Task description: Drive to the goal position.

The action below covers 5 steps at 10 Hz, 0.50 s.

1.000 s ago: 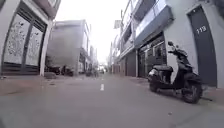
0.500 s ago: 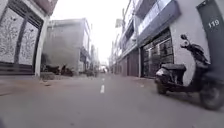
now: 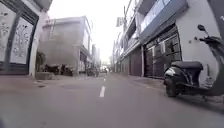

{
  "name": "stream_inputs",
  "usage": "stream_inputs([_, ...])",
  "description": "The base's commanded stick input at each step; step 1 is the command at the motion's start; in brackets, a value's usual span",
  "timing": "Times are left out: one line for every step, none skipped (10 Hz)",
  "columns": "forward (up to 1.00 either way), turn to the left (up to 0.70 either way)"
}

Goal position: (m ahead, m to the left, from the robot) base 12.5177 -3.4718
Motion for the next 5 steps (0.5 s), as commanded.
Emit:
stream_inputs([1.00, 0.00])
stream_inputs([1.00, 0.00])
stream_inputs([1.00, 0.00])
stream_inputs([1.00, 0.00])
stream_inputs([1.00, 0.00])
